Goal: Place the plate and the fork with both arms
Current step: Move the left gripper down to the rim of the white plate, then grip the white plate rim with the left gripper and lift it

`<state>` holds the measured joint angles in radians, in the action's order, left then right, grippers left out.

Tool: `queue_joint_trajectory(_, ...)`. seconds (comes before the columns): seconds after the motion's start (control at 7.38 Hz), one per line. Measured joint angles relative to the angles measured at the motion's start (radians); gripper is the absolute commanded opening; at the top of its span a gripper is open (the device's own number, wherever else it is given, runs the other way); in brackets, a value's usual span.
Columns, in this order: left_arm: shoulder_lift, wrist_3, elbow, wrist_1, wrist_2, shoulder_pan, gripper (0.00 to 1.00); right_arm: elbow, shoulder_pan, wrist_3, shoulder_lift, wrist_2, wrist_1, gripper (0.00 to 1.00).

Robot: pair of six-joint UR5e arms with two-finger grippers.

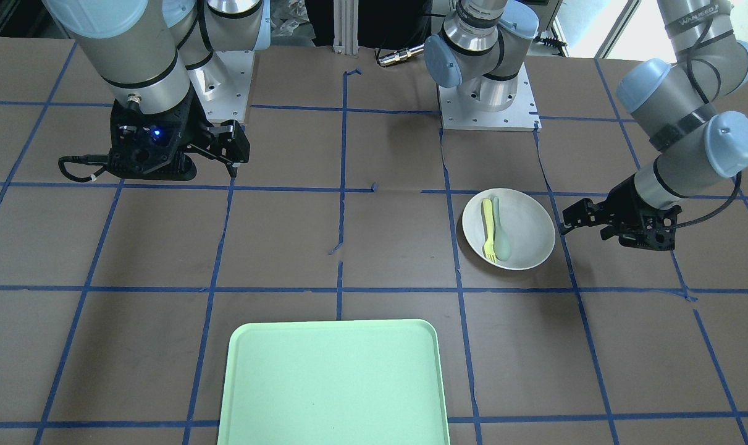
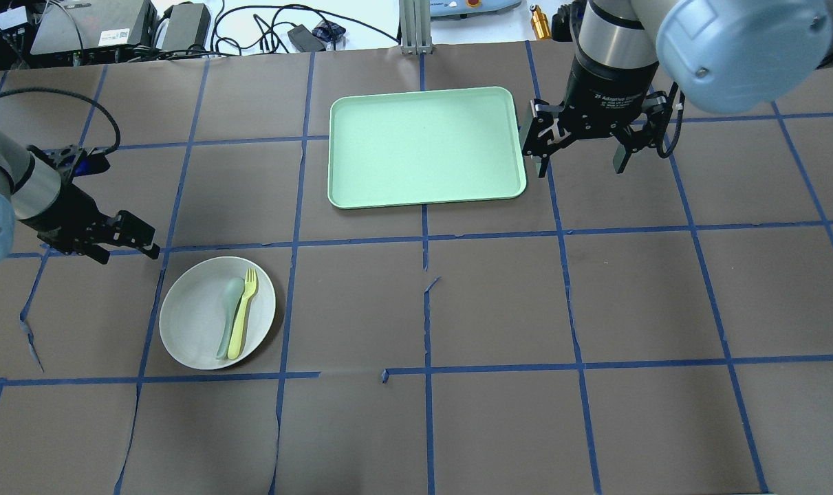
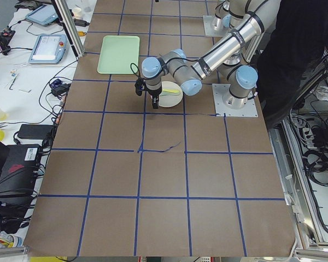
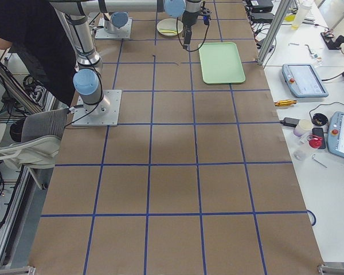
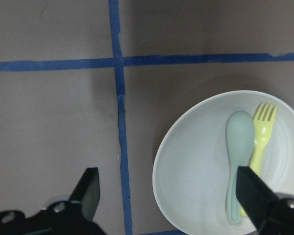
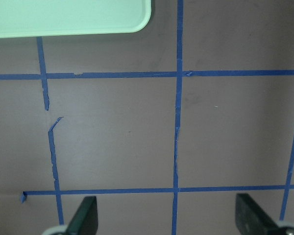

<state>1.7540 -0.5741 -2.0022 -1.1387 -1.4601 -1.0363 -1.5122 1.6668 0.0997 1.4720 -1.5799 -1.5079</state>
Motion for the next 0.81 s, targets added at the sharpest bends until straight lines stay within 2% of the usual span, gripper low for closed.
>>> queue_joint_trajectory(0.27,0.056,-0.023,-0.029,0.005,0.003,0.006,0.78,-0.002,0.0,0.0,-0.001,0.001,-0.003,1.0)
queue_joint_trajectory(0.41,0.071,-0.035,-0.035,0.003,0.0,0.007,0.65,-0.004,0.001,0.0,-0.002,0.001,-0.005,1.0)
queue_joint_trajectory(0.68,0.083,-0.064,-0.04,-0.003,-0.005,0.007,0.15,-0.008,0.001,0.0,-0.007,0.001,-0.007,1.0)
queue_joint_trajectory(0.81,0.088,-0.079,-0.041,-0.005,-0.005,0.006,0.0,-0.009,0.001,0.0,-0.008,0.001,-0.007,1.0)
